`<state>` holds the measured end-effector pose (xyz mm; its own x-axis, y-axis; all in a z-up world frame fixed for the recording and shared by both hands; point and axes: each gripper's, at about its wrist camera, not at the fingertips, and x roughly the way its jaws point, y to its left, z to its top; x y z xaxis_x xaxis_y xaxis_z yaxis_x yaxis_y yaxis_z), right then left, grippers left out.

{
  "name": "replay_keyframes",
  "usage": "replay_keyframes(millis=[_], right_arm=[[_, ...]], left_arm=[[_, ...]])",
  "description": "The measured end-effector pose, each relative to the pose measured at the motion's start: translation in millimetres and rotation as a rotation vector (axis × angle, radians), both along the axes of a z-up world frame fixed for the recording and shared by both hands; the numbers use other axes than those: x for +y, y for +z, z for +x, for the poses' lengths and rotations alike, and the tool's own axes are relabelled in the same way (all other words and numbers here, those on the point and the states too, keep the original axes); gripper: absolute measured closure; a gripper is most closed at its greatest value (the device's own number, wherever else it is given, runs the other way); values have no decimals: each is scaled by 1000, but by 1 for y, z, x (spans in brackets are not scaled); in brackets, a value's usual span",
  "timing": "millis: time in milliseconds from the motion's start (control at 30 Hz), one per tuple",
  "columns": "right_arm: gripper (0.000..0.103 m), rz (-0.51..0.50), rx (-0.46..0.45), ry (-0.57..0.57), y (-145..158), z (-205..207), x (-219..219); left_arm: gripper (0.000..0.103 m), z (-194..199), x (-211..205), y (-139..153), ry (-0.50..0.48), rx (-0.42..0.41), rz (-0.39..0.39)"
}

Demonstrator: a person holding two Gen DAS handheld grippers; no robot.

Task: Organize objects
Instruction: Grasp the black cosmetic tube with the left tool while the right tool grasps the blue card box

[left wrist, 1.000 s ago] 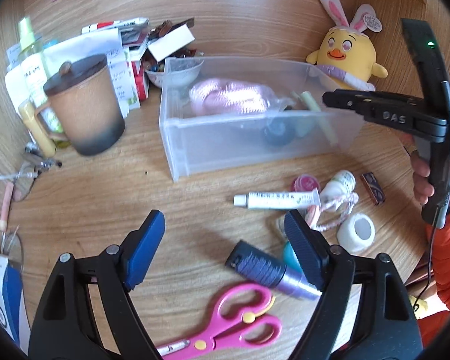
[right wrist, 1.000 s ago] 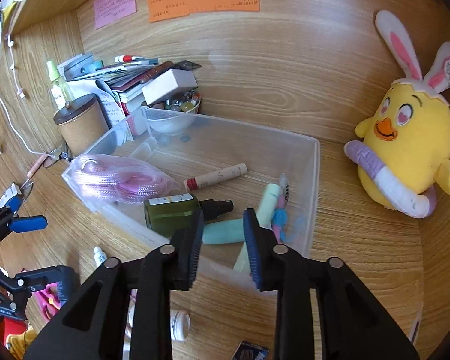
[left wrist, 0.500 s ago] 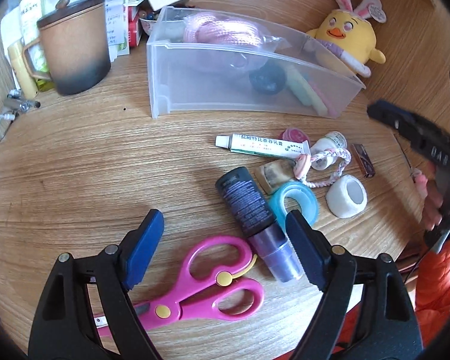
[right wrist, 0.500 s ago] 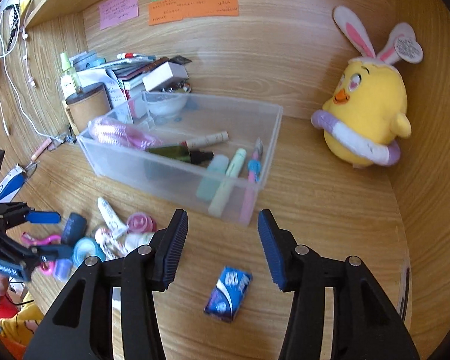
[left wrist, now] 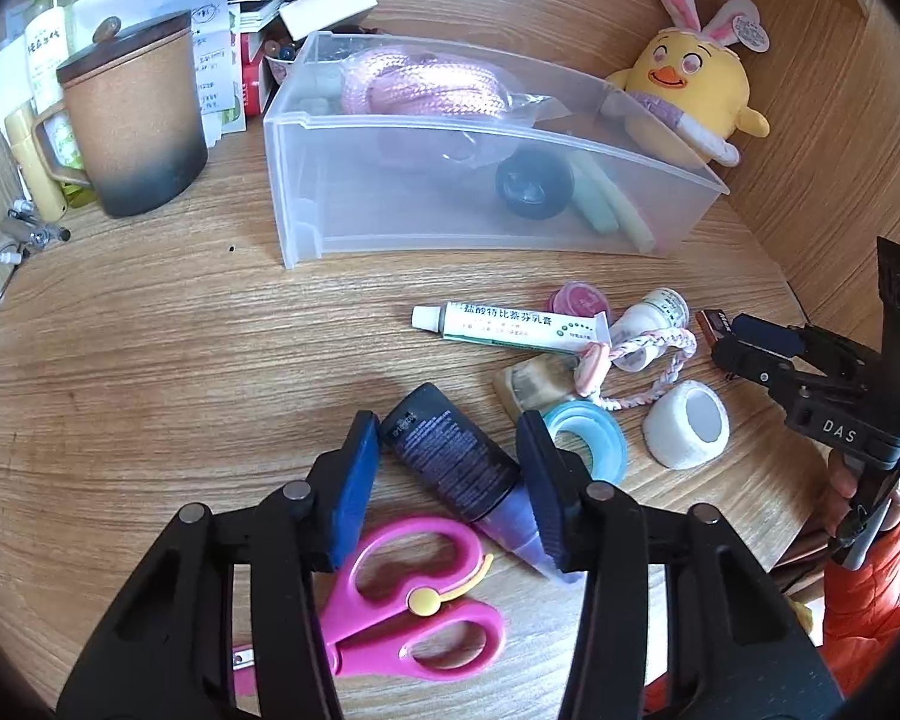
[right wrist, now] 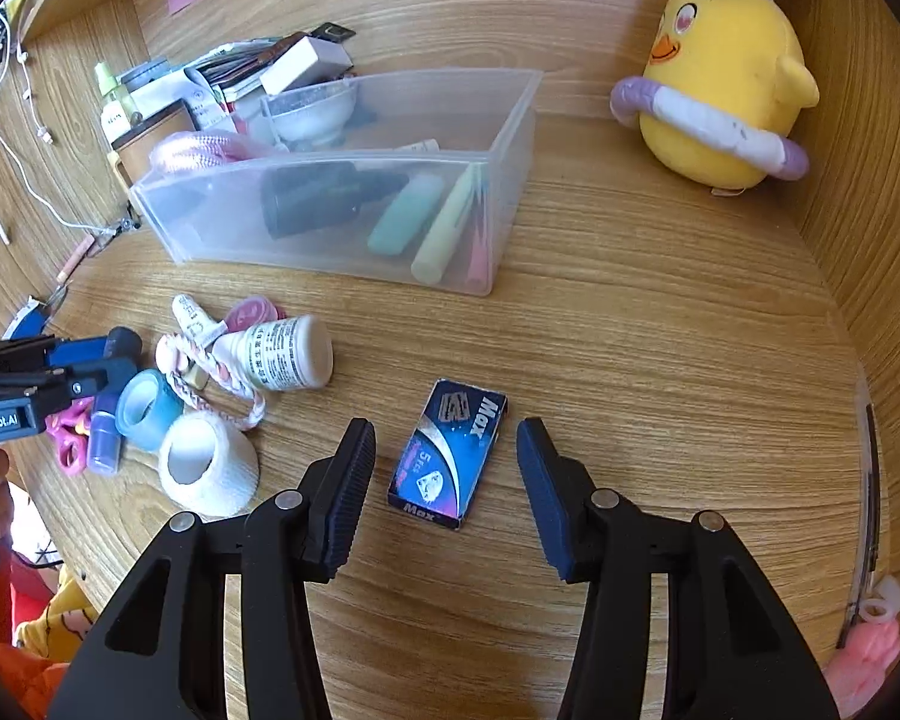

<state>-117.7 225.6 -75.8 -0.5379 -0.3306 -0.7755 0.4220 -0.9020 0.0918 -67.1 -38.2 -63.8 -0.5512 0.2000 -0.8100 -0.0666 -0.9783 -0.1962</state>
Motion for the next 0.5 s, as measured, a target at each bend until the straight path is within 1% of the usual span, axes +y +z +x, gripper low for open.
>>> replay_keyframes(millis=[33, 67, 133, 200, 267, 300, 333, 500], right_arm=[[56, 16, 3, 0, 0, 1, -2], [56, 29, 6, -1, -1, 1, -4], [56, 48, 22, -4, -2, 1, -7], [56, 77, 41, -3, -3, 3, -11], [63, 85, 61, 3, -3, 7, -13], [69, 81, 63, 7, -3, 8, -14], [78, 82, 65, 7, -3, 9, -14], [78, 32, 46, -8, -1, 6, -9]], left_arm=[[60, -2, 2, 0, -1, 2, 0], [66, -5, 2, 0, 2, 4, -1], [70, -11, 4, 1, -4, 3, 8], [72, -15, 5, 0, -4, 7, 11], [73, -16, 9, 0, -5, 11, 6], [73, -16, 10, -1, -6, 14, 1], [73, -15, 10, 0, -6, 17, -3], [75, -12, 9, 11, 13, 58, -6]])
